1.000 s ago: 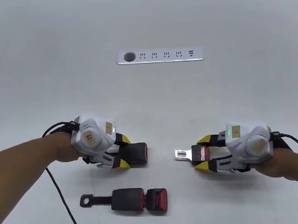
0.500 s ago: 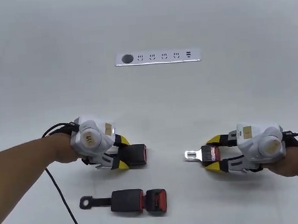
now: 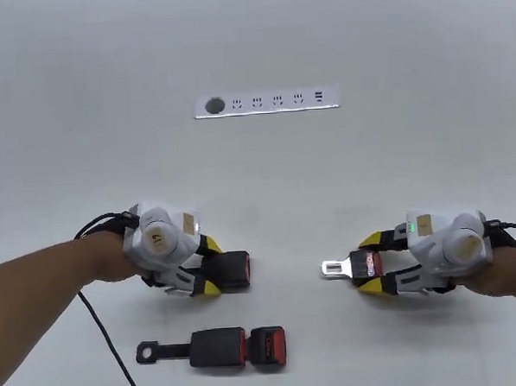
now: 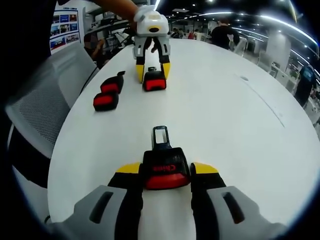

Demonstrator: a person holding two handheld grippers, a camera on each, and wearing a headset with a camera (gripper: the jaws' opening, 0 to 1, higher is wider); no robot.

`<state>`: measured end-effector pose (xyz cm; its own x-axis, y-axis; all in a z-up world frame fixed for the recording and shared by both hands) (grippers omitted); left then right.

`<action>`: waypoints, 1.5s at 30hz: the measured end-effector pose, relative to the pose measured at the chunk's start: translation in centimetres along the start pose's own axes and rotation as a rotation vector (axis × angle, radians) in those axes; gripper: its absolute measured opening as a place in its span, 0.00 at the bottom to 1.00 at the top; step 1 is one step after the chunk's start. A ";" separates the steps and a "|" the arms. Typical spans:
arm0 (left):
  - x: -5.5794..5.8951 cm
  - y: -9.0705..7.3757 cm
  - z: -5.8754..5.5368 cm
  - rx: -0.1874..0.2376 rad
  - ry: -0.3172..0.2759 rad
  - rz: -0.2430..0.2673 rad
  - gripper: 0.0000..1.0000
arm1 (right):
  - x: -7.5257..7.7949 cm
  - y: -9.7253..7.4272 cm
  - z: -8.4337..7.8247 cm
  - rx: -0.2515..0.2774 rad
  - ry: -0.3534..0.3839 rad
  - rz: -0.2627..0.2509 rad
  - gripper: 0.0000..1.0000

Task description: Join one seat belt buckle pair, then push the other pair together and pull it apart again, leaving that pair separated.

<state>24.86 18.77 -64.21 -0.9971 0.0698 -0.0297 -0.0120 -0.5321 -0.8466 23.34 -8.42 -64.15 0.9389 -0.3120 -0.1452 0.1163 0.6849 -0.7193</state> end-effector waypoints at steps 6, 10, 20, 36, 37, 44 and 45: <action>-0.1 -0.7 1.3 0.059 -0.088 0.047 0.53 | -0.1 -0.4 0.8 0.038 0.124 -0.094 0.44; -0.1 -1.8 2.0 0.086 -0.145 0.094 0.66 | 0.0 -1.1 1.5 0.109 0.155 -0.189 0.51; 0.3 -4.0 0.4 0.132 -0.339 0.294 0.92 | -0.9 -2.4 3.7 0.286 0.332 -0.400 0.78; 4.5 -9.7 -1.2 0.287 -0.608 0.555 1.00 | -4.7 -3.1 4.8 0.436 0.498 -0.570 0.92; 4.9 -10.0 -1.0 0.285 -0.607 0.558 1.00 | -5.0 -3.1 4.9 0.438 0.499 -0.567 0.93; 8.4 -11.2 -1.5 0.363 -0.654 0.556 1.00 | -7.6 -3.5 5.4 0.460 0.464 -0.566 0.94; 8.9 -11.3 -1.5 0.356 -0.648 0.560 1.00 | -8.1 -3.6 5.3 0.468 0.464 -0.567 0.95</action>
<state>16.21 26.63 -55.73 -0.7102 -0.7040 0.0089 0.5688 -0.5812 -0.5820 17.05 -4.89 -56.75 0.4835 -0.8555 -0.1852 0.7436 0.5131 -0.4287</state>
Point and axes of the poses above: the centre of the closed fingertips' face, and the gripper's own axes: y roughly forward along the fingers, x roughly to its right, z roughly out of its top, the point moved 6 cm from there along -y, roughly backward along the fingers, and after that the axes turned 12 degrees about y, right-handed, at the moved point
